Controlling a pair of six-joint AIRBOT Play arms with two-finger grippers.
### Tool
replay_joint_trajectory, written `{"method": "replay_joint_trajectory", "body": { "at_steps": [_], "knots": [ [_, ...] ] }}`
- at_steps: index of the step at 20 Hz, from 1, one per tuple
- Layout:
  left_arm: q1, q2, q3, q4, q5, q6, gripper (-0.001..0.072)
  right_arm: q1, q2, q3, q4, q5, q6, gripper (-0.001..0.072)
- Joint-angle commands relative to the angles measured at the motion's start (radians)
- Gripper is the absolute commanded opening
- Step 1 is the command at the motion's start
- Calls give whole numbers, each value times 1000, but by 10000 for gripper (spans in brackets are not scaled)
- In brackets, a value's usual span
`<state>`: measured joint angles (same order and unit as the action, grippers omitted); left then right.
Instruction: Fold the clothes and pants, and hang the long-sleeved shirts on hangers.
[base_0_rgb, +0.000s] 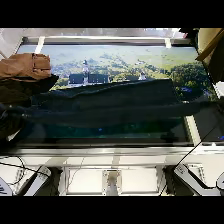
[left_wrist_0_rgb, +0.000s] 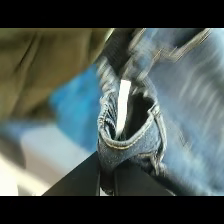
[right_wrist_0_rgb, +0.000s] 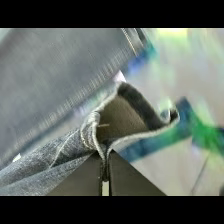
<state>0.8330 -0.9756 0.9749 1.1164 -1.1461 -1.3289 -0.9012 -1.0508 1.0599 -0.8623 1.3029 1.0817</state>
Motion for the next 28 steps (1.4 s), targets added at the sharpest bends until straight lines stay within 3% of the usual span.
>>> {"method": "replay_joint_trajectory", "body": {
  "at_steps": [1,4,9,15,17,20,26,27,28],
  "knots": [
    [-174,-46,25,-17,280,-129,18,170,-51,44,50,-198,66,20],
    [-277,-159,25,-18,490,-232,18,308,-195,82,20,-377,130,21],
    [-362,-343,44,-18,744,-317,18,396,-472,212,21,-547,214,20],
    [-419,-530,177,39,772,-332,18,486,-727,397,24,-628,254,21],
    [-439,-572,212,61,772,-332,18,499,-772,422,23,-674,317,21],
    [-451,-604,230,72,776,-332,18,500,-797,423,19,-695,369,21],
    [-443,-604,230,80,776,-347,19,511,-798,423,32,-668,369,22],
    [-450,-598,230,80,771,-346,54,515,-798,423,31,-652,368,32],
    [-457,-585,234,80,759,-343,340,514,-797,431,26,-620,364,156]
  ]
}}
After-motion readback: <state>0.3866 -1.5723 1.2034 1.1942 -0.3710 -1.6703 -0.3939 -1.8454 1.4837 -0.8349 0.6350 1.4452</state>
